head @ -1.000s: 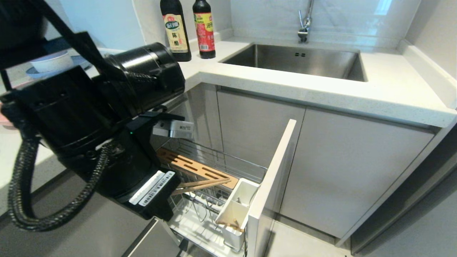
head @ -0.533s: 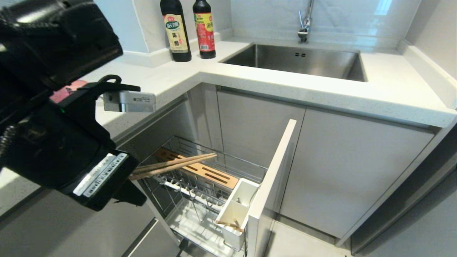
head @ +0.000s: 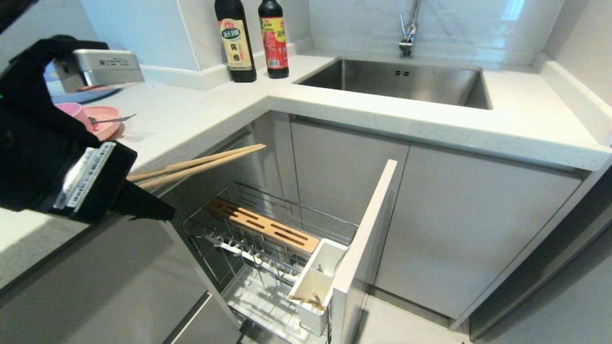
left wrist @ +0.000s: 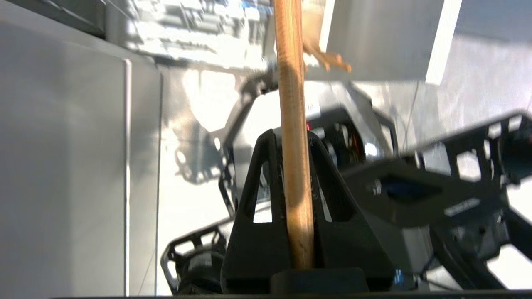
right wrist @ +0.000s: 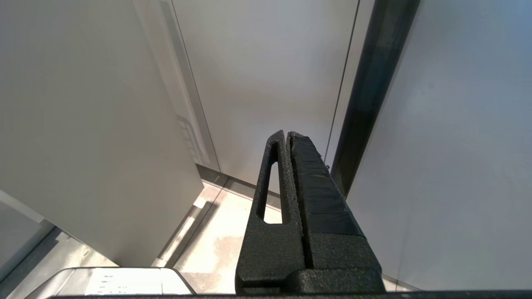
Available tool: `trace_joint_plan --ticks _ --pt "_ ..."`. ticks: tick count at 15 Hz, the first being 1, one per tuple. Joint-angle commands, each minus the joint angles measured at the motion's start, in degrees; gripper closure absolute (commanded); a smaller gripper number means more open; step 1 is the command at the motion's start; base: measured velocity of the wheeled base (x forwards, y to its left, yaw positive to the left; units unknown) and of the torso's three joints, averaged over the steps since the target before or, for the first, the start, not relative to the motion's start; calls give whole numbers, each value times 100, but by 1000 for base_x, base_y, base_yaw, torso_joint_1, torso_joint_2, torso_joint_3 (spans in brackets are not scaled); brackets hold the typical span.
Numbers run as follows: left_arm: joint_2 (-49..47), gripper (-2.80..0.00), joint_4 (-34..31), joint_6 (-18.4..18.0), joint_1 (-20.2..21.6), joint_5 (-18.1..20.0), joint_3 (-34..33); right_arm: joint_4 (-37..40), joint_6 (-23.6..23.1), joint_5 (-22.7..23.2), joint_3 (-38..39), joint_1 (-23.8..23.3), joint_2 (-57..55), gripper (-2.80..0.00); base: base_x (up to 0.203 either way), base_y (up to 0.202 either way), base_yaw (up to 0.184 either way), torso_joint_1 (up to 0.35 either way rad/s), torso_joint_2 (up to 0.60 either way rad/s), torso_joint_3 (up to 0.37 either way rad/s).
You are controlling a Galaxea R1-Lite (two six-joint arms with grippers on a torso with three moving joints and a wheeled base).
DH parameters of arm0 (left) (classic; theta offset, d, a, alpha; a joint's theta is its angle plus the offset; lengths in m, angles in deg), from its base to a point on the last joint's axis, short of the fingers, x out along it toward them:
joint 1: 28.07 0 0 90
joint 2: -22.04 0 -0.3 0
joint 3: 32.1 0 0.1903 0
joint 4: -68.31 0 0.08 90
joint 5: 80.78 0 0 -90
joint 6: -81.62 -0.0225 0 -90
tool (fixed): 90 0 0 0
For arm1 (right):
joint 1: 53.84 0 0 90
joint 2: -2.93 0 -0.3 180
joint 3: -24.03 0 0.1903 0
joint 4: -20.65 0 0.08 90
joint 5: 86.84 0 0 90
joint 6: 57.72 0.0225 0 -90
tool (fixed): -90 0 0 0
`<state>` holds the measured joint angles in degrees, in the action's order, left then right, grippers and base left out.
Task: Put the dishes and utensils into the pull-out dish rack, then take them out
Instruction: Take the chopsticks out of the cupboard
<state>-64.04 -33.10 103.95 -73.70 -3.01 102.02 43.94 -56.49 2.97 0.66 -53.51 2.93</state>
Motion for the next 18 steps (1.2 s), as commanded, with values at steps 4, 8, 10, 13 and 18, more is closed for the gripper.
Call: trace_joint_plan --ticks 4,8,10,13,18 --pt "457 0 508 59 279 -118 -10 -1 0 1 9 2 0 0 0 0 0 0 0 0" --pt "752 0 885 33 678 -141 -10 -1 0 1 9 2 0 0 0 0 0 0 0 0" --pt "859 0 1031 18 1037 -276 -10 -1 0 1 9 2 0 0 0 0 0 0 0 0" --pt "1058 0 1118 -159 1562 -341 -10 -1 0 1 9 2 0 0 0 0 0 0 0 0" --pt "1341 0 1356 -421 2746 -342 -10 -1 0 1 9 2 0 0 0 0 0 0 0 0"
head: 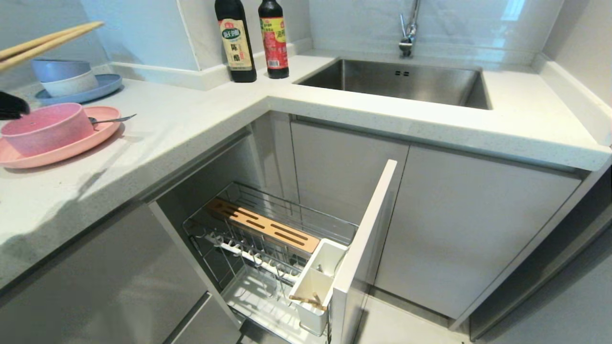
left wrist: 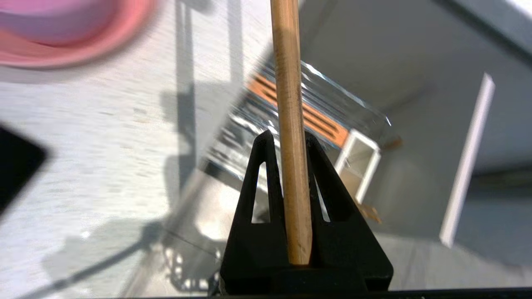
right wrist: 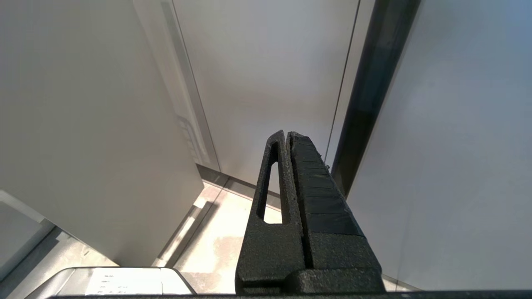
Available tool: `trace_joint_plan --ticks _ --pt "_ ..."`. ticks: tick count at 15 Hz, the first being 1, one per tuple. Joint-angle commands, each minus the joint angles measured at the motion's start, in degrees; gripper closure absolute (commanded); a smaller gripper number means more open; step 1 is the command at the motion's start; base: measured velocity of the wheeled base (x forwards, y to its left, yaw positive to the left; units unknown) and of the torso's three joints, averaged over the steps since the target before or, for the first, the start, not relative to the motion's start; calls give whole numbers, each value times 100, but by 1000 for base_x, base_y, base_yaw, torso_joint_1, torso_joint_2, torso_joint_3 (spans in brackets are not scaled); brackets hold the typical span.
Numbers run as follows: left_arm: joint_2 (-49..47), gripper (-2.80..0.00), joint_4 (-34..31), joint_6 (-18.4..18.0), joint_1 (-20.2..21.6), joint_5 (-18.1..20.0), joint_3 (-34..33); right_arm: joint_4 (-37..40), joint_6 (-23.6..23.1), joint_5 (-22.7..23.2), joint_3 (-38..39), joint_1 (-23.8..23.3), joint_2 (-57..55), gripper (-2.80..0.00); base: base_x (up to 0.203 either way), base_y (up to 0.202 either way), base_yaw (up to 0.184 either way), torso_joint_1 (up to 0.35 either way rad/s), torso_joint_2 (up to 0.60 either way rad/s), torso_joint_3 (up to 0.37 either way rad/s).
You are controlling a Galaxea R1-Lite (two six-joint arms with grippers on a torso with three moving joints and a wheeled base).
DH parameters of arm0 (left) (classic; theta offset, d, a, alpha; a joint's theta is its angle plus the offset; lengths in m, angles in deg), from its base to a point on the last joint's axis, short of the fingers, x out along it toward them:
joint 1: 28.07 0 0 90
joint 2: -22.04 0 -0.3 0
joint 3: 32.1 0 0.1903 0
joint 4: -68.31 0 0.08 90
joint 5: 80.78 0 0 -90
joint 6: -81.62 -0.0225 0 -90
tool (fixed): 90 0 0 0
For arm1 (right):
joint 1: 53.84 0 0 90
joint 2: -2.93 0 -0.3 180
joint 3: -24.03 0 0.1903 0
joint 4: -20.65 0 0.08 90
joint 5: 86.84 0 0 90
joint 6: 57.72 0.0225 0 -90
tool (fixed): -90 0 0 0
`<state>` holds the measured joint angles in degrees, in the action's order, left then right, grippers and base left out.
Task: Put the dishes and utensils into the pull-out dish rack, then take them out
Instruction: Take the chopsticks out of the cupboard
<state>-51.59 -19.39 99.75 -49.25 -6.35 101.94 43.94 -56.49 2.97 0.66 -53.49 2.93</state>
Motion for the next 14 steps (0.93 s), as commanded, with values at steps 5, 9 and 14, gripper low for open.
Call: trace_joint_plan --ticks 5,9,14 --pt "264 0 105 -117 1966 116 -9 -1 0 1 9 0 0 0 0 0 0 0 0 0" --pt "494 0 91 -43 3286 416 -231 -1 0 1 9 0 0 0 0 0 0 0 0 0" --pt "457 0 122 226 5077 1292 -970 -1 0 1 9 0 0 0 0 0 0 0 0 0"
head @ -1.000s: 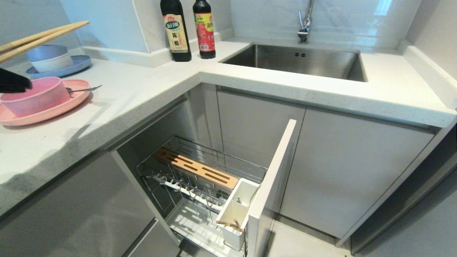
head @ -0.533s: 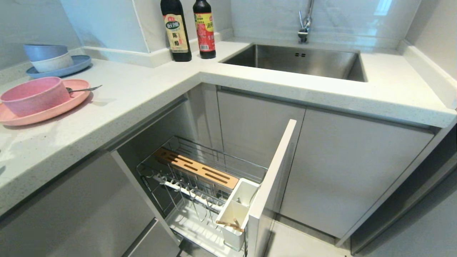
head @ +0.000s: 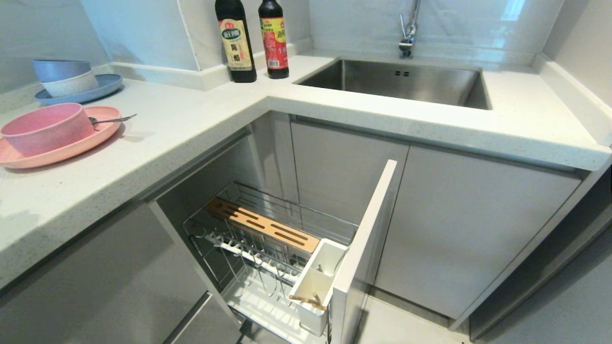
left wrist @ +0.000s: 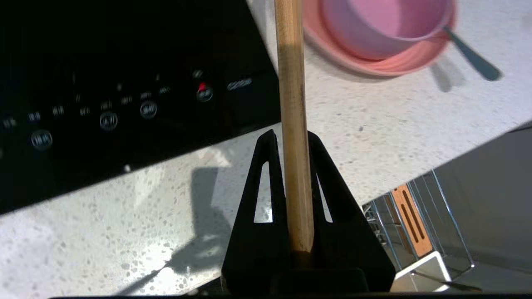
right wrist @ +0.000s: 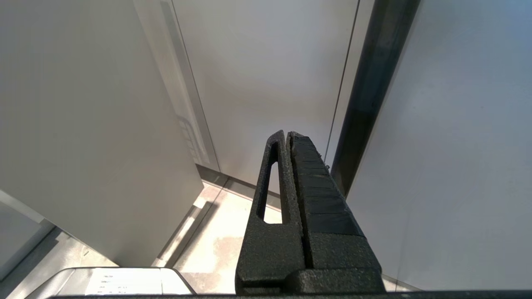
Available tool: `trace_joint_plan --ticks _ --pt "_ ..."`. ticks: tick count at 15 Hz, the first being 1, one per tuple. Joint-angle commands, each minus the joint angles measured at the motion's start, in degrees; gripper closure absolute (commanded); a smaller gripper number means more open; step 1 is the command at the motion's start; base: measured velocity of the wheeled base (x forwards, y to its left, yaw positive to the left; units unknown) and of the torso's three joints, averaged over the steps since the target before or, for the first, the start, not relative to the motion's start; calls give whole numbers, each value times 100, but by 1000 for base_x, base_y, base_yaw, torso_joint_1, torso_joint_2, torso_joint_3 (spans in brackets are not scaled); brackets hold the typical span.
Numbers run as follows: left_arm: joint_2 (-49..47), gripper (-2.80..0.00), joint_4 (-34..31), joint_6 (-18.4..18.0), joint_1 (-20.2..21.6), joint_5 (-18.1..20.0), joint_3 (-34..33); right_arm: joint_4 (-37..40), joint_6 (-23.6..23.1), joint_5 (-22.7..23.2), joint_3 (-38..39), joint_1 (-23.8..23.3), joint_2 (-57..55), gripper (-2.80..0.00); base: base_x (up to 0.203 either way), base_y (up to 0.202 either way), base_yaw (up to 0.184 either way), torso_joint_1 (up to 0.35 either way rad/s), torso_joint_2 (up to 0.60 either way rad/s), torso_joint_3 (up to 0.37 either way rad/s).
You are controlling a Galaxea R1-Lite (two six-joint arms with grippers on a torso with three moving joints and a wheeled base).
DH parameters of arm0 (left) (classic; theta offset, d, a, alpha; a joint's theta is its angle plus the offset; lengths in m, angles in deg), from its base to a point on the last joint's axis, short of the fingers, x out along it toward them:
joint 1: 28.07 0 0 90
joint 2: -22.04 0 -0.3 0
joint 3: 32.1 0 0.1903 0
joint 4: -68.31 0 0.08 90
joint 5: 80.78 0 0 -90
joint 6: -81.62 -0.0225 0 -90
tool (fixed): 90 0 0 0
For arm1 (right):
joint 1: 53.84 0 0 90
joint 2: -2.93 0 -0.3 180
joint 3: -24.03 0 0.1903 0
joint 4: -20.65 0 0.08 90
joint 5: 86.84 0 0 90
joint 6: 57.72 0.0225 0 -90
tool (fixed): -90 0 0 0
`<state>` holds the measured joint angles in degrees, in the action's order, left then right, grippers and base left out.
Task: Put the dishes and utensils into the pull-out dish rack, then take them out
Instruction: Take the chopsticks out of the cupboard
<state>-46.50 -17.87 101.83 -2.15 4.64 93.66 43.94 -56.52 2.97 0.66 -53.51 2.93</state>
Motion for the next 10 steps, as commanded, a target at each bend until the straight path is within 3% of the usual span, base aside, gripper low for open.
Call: trace_joint_plan --ticks 1,3,8,10 --pt "-128 0 7 43 678 634 -328 -1 2 1 9 3 0 0 0 0 0 0 0 0" --pt "-267 0 410 176 882 1145 -823 -1 2 1 9 3 0 0 0 0 0 0 0 0" --pt "-620 0 2159 1204 887 1831 -1758 -1 2 1 9 6 0 0 0 0 0 0 0 0" --pt "-802 0 2451 1399 855 2131 -1831 -1 2 1 9 2 0 0 0 0 0 0 0 0"
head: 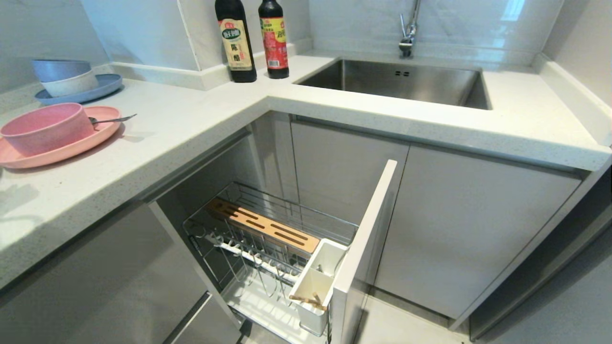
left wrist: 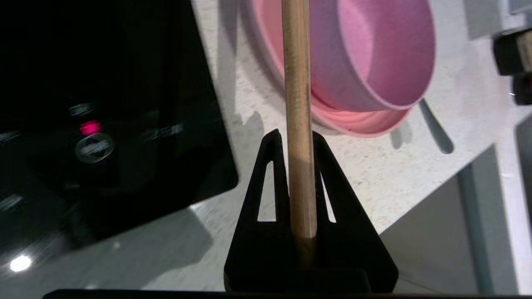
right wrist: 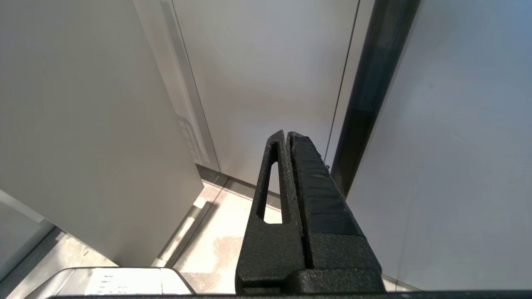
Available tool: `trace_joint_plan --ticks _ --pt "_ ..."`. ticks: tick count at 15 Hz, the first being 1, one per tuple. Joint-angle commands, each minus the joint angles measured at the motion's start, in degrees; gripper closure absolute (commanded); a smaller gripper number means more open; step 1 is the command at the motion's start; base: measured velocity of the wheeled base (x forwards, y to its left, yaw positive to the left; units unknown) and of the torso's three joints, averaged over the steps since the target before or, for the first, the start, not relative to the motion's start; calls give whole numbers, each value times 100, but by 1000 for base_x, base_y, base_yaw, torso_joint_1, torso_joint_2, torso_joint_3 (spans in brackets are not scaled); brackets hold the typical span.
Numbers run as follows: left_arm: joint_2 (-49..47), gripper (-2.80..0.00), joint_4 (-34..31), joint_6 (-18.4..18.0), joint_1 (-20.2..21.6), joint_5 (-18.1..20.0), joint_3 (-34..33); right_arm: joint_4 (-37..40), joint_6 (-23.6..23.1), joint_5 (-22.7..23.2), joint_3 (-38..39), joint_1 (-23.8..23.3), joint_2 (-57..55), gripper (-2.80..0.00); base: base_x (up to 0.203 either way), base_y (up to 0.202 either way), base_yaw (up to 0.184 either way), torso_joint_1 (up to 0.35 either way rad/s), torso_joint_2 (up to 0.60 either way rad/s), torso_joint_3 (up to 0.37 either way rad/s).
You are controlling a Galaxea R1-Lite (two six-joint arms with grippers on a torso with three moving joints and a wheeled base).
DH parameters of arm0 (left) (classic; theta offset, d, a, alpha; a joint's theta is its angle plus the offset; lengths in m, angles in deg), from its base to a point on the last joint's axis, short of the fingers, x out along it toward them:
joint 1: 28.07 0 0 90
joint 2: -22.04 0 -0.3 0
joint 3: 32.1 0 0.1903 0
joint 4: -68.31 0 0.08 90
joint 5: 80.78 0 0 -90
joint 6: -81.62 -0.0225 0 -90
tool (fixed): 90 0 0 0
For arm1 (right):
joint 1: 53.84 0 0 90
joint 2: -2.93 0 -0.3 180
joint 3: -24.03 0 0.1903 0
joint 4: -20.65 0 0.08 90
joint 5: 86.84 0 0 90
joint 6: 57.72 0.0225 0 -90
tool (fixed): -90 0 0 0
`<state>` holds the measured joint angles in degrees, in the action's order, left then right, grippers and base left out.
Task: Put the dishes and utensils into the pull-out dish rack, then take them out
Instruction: Take the chopsticks out of the cupboard
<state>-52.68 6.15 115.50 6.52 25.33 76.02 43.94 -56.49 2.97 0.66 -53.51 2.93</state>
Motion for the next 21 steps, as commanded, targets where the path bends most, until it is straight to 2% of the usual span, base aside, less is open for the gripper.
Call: trace_joint_plan --ticks 1,8,13,19,21 --pt "-263 0 158 84 -16 187 -97 -1 0 1 9 2 0 0 0 0 0 0 0 0" --pt "-579 0 316 180 -101 796 -161 -1 0 1 9 2 0 0 0 0 0 0 0 0" --pt "-710 0 431 189 -188 1084 -125 -1 0 1 9 2 0 0 0 0 0 0 0 0" --pt "-799 0 829 472 -250 1145 -154 -1 0 1 9 2 0 0 0 0 0 0 0 0" --pt "-825 0 1067 664 -258 1149 -213 -1 0 1 9 2 0 0 0 0 0 0 0 0"
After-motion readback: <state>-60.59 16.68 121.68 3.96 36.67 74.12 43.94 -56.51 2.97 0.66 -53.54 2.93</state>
